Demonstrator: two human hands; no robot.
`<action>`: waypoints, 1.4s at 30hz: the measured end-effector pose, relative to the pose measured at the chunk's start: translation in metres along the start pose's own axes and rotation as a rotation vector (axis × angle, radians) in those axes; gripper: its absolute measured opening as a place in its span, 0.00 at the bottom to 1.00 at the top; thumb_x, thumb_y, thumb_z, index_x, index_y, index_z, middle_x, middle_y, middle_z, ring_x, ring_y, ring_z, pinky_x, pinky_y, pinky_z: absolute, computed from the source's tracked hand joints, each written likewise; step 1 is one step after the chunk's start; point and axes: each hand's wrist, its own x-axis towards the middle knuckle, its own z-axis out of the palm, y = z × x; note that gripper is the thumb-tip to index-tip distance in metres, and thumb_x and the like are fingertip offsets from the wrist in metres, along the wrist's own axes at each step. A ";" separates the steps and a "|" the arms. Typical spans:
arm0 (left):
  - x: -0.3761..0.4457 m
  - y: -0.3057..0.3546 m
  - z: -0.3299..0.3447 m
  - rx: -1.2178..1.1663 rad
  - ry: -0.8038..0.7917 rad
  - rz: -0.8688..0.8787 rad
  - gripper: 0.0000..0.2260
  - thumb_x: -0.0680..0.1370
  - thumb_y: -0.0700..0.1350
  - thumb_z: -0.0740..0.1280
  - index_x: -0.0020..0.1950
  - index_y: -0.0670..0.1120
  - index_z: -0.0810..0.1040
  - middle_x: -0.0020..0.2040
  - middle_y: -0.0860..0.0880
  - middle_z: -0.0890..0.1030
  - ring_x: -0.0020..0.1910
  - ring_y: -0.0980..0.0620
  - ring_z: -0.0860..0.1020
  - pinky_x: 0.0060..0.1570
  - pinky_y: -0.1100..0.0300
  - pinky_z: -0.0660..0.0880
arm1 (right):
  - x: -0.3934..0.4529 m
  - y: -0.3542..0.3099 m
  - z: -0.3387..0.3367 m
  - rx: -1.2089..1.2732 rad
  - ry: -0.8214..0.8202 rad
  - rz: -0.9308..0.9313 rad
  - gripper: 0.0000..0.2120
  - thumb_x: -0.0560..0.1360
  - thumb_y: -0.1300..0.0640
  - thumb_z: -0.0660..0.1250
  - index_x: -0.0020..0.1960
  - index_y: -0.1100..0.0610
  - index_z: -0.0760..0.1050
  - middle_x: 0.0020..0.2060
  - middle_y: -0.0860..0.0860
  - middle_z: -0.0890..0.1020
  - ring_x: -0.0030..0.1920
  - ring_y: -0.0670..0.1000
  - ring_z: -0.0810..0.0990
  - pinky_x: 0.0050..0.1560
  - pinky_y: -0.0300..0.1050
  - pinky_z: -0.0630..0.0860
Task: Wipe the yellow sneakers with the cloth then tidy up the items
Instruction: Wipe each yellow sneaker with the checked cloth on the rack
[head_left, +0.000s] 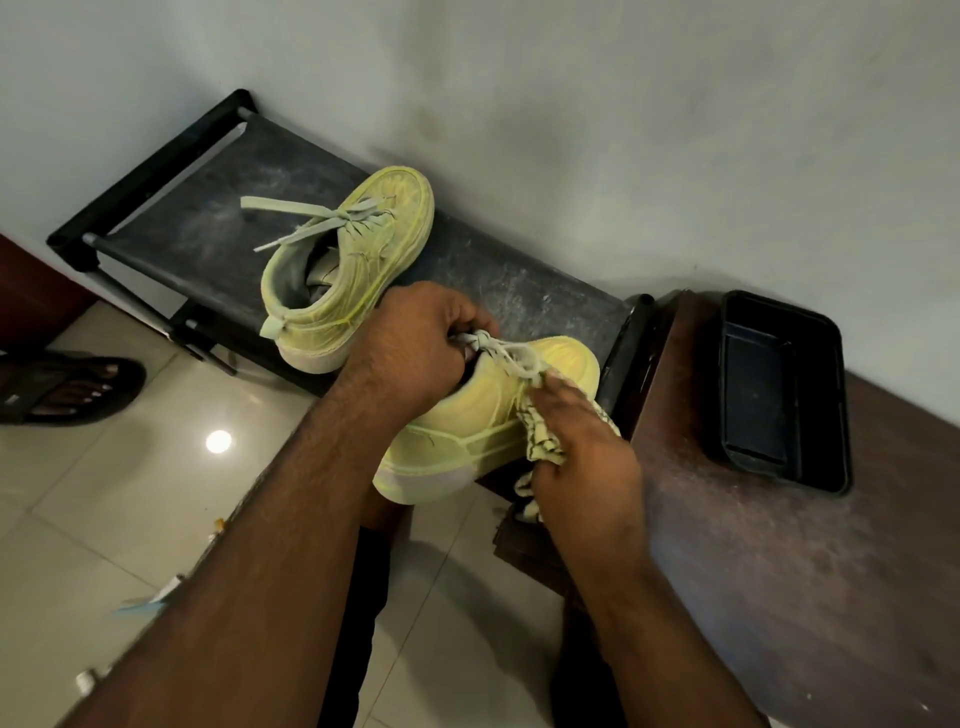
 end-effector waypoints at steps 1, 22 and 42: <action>0.000 0.000 0.000 0.005 0.000 0.000 0.12 0.73 0.35 0.70 0.50 0.49 0.85 0.46 0.49 0.86 0.45 0.52 0.83 0.52 0.55 0.80 | 0.002 0.001 -0.001 0.003 0.019 0.019 0.31 0.63 0.72 0.60 0.64 0.58 0.75 0.65 0.52 0.75 0.67 0.52 0.72 0.69 0.39 0.63; 0.000 -0.001 0.001 -0.010 0.039 -0.045 0.11 0.73 0.37 0.70 0.49 0.51 0.85 0.46 0.51 0.85 0.44 0.53 0.83 0.51 0.54 0.81 | -0.021 -0.044 0.005 0.236 -0.091 0.080 0.34 0.64 0.67 0.59 0.71 0.54 0.67 0.66 0.39 0.64 0.70 0.36 0.60 0.68 0.30 0.59; -0.002 0.004 0.010 -0.078 0.087 -0.098 0.10 0.72 0.37 0.72 0.48 0.51 0.85 0.44 0.51 0.85 0.40 0.56 0.82 0.44 0.56 0.82 | 0.002 -0.076 -0.025 -0.344 -0.475 0.244 0.11 0.75 0.55 0.58 0.56 0.53 0.71 0.51 0.52 0.80 0.50 0.56 0.80 0.41 0.44 0.71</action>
